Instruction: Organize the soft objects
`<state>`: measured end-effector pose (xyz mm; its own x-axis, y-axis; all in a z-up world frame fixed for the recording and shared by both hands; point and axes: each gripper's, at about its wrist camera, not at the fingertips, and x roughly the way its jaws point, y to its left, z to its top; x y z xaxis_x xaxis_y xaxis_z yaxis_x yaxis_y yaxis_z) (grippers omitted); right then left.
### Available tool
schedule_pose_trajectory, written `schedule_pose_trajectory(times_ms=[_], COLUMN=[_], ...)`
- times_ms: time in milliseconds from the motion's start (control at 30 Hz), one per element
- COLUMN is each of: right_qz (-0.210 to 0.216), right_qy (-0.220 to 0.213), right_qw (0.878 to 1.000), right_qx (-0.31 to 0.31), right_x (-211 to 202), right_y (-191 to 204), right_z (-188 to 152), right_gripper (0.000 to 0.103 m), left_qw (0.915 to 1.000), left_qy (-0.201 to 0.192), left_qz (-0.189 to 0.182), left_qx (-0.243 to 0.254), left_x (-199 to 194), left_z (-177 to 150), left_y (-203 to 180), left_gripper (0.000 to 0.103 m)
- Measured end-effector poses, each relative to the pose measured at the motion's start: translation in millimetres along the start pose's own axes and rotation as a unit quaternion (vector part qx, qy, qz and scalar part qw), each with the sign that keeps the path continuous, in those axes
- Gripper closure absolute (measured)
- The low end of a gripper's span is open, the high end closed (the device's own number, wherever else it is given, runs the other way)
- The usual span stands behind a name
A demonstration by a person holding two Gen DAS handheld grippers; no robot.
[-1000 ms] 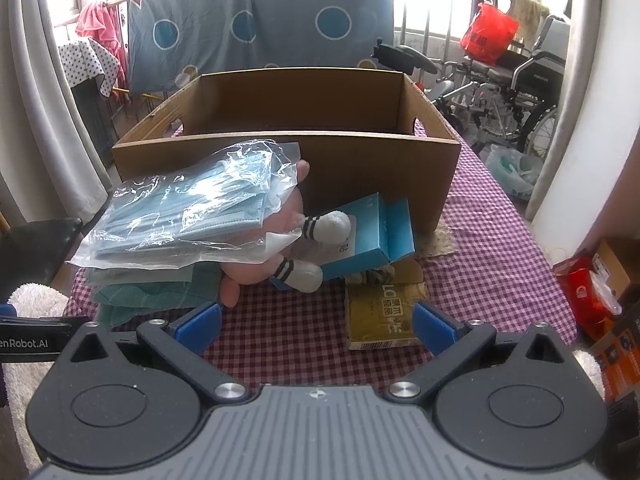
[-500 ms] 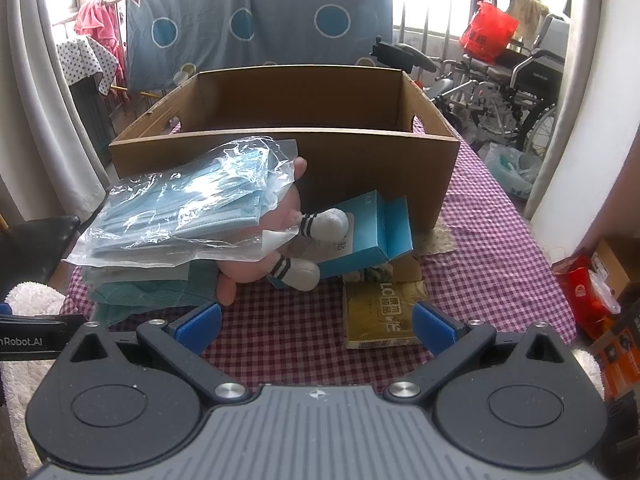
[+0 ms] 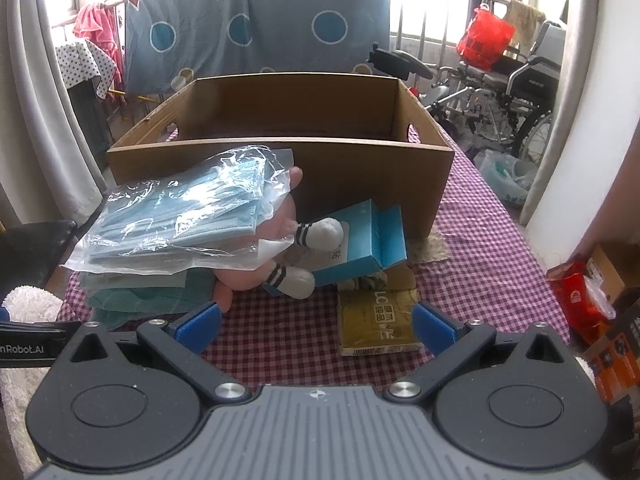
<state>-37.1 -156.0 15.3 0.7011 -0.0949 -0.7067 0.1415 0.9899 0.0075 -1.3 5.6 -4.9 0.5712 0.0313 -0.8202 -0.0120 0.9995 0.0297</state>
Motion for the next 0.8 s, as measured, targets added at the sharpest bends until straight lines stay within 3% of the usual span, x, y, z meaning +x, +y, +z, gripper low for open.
schedule_pose_trajectory(times_ms=[533,800], right_qz=[0.002,0.049], right_qy=[-0.008,-0.032], right_qw=[1.000,0.998], right_qx=[-0.011,-0.021], right_x=[1.1,-3.7], right_y=[4.2,5.8], right_z=[-0.1,-2.0], right_gripper=[0.000,0.000], left_qw=[1.0000,0.9999], left_qy=[0.007,0.002], left_qz=[0.002,-0.010], left_qx=[0.002,0.005], left_x=[3.4,5.5], left_z=[0.4,-1.2], left_y=[0.9,2.0], left_gripper=[0.000,0.000])
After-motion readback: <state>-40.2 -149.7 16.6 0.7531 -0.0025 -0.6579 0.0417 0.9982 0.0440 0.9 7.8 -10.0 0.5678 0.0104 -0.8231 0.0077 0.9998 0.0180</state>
